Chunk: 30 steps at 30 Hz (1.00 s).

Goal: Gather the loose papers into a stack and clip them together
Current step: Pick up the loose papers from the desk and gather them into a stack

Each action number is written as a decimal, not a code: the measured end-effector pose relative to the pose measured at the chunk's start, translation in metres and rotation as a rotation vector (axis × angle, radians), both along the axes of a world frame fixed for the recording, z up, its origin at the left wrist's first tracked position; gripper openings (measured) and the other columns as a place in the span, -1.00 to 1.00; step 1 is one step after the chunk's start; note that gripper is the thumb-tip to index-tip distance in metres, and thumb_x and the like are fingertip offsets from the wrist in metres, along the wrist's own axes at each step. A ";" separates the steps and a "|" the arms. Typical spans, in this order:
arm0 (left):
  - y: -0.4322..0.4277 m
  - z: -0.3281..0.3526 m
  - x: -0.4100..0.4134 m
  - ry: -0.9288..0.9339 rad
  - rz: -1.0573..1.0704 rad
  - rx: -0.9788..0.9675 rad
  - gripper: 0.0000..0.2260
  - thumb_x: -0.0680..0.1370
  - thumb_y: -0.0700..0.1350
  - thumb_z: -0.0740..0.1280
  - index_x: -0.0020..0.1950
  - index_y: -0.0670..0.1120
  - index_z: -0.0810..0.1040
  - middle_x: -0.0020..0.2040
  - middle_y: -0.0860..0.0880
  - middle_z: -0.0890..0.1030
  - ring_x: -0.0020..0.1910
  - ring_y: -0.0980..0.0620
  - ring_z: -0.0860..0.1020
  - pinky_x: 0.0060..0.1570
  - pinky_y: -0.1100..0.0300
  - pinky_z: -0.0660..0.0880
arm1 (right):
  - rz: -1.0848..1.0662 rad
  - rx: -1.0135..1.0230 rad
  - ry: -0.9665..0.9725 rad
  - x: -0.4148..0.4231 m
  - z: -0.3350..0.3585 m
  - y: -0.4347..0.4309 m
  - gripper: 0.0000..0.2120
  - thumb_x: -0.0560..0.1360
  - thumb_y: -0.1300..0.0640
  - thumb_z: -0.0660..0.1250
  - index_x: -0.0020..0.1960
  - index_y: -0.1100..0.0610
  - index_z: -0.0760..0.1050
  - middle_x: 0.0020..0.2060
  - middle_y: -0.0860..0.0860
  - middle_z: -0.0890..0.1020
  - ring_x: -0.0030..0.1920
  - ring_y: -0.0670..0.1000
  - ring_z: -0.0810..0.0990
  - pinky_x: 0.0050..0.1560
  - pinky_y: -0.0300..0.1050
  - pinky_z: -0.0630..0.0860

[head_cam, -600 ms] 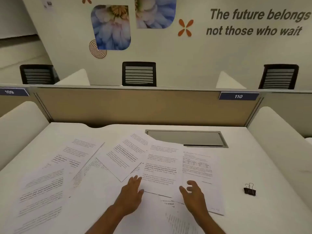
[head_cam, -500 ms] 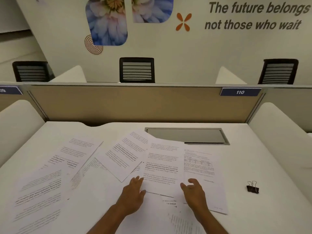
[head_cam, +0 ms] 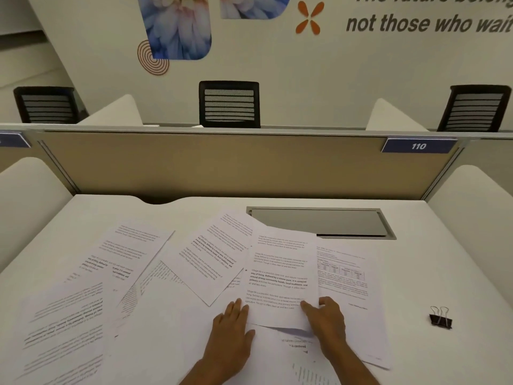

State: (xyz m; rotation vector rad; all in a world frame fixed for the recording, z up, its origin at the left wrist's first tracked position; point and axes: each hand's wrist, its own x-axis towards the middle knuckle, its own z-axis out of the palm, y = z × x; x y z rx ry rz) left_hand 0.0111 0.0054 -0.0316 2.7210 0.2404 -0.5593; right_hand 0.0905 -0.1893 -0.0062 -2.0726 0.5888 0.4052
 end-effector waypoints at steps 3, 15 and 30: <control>0.001 0.000 0.001 -0.001 0.000 -0.003 -0.44 0.70 0.09 0.02 0.66 -0.03 -0.02 0.68 -0.01 -0.09 0.66 0.01 -0.09 0.61 0.04 -0.09 | 0.033 0.029 -0.026 -0.001 0.004 0.001 -0.78 0.54 0.06 0.41 0.12 0.09 0.47 0.20 0.09 0.63 0.04 0.09 0.58 0.12 0.00 0.58; 0.013 0.027 0.012 -0.283 0.682 -0.655 -0.57 0.64 0.04 0.29 0.49 -0.05 0.42 0.41 -0.05 0.53 0.25 0.00 0.53 0.28 0.10 0.46 | -0.014 0.407 0.125 -0.028 0.005 -0.037 -0.83 0.56 0.27 0.37 0.13 0.11 0.60 -0.10 0.05 0.75 -0.25 0.07 0.67 -0.37 -0.17 0.49; 0.033 0.018 -0.010 -0.055 0.886 -0.906 -0.81 0.58 -0.29 0.36 0.14 -0.07 0.62 0.02 -0.11 0.75 -0.05 -0.15 0.73 -0.02 -0.03 0.67 | -0.112 -0.268 -0.249 -0.052 -0.015 -0.096 -0.43 0.42 0.08 0.55 0.37 0.12 0.46 0.20 0.19 0.55 0.26 0.27 0.51 0.24 0.26 0.49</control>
